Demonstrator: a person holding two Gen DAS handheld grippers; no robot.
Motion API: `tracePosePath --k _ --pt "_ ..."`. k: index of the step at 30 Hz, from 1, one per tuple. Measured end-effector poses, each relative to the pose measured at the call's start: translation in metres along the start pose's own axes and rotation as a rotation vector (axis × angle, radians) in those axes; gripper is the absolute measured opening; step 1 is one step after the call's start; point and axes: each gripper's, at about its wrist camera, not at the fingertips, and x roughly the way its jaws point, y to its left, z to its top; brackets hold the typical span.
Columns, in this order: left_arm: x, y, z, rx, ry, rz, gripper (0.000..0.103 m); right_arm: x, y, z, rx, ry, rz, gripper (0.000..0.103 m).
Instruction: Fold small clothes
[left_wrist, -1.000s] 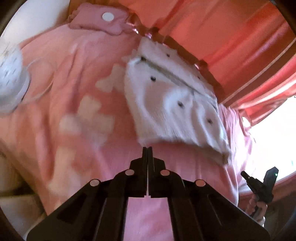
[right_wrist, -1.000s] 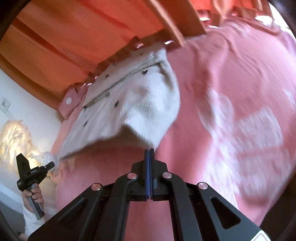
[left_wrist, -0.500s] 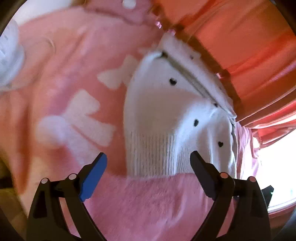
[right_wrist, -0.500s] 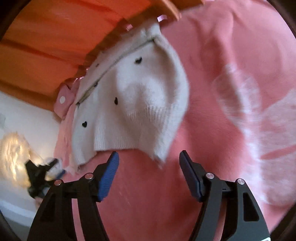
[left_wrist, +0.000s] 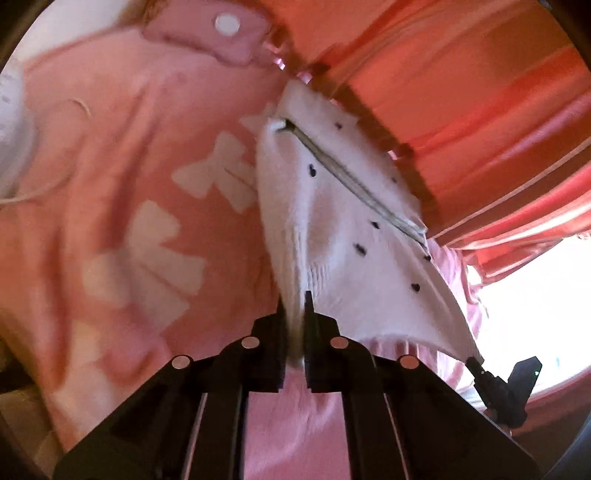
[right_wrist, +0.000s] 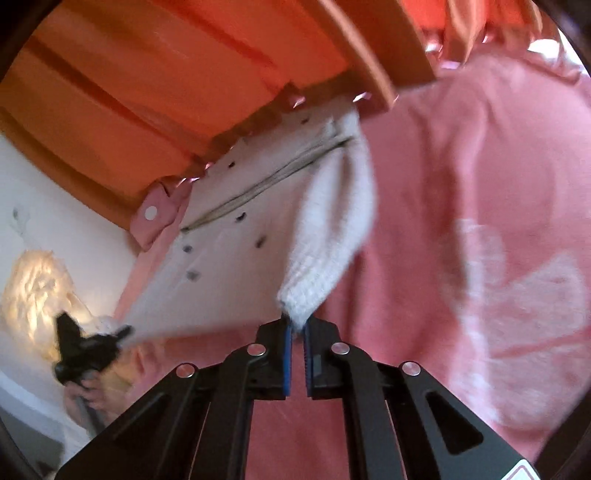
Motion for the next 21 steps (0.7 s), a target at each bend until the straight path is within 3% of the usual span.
tracePosePath --k 6,10,12,15,17,21 --pt "-0.053 -0.013 -0.056 0.064 0.073 0.016 0.005 -0.049 -0.024 -0.067 0.017 0.069 -0.041 0.003" --pt "-0.064 -0.005 -0.095 0.001 0.142 0.010 0.005 -0.062 -0.027 -0.098 0.029 0.121 -0.038 0.003" --pt "-0.083 -0.008 -0.101 -0.027 0.126 -0.016 0.005 -0.073 -0.021 -0.099 0.015 0.110 -0.030 0.003" --pt "-0.100 -0.026 -0.077 0.010 0.056 -0.038 0.005 -0.094 -0.010 -0.071 -0.016 0.003 0.008 0.003" --pt "-0.099 -0.046 -0.042 0.083 -0.023 -0.036 0.005 -0.099 -0.002 -0.031 -0.064 -0.112 0.040 0.003" --pt "-0.070 -0.079 0.039 0.182 -0.189 0.000 0.005 -0.068 0.003 0.054 -0.073 -0.311 0.084 0.003"
